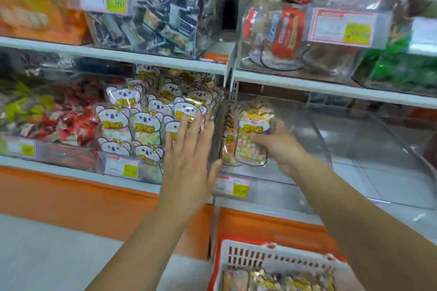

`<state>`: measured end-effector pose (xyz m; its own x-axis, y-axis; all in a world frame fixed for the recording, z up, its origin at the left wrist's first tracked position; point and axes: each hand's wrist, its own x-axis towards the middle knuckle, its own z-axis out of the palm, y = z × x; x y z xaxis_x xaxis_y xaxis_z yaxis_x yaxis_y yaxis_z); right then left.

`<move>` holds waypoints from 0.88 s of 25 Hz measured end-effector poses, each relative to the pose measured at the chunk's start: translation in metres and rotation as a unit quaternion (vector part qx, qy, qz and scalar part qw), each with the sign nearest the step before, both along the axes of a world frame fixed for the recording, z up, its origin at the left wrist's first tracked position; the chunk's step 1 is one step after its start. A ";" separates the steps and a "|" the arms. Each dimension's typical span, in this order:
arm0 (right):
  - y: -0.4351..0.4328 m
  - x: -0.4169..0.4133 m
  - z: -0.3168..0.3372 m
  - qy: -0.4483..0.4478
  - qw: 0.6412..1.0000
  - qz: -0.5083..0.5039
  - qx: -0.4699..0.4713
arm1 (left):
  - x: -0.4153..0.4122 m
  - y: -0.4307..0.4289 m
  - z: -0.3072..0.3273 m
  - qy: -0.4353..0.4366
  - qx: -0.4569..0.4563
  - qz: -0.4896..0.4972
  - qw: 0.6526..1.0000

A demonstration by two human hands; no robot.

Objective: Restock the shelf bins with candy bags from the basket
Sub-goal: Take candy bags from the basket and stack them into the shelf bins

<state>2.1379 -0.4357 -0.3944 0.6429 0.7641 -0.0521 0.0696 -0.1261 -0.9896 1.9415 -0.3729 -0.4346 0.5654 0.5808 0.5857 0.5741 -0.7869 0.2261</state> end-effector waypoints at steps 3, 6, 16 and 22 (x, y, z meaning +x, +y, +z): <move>0.032 0.002 -0.036 0.034 0.980 0.076 -0.181 | 0.005 0.012 -0.013 0.047 0.032 0.015 0.998; 0.047 0.010 -0.058 0.024 0.968 0.045 -0.245 | 0.007 0.020 -0.022 0.056 0.044 0.009 0.997; 0.045 0.002 -0.040 0.043 0.968 0.029 -0.246 | 0.001 0.017 -0.019 0.026 0.009 -0.032 0.999; -0.072 -0.041 0.004 -0.053 0.995 -0.083 0.003 | -0.004 -0.031 -0.008 -0.019 -0.004 -0.079 0.997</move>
<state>2.0967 -0.5080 -0.3901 0.7619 0.6471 0.0260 0.1515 -0.1392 -0.9786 1.9372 -0.4036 -0.4425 0.6270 0.4914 0.6045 0.4348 -0.8646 0.2519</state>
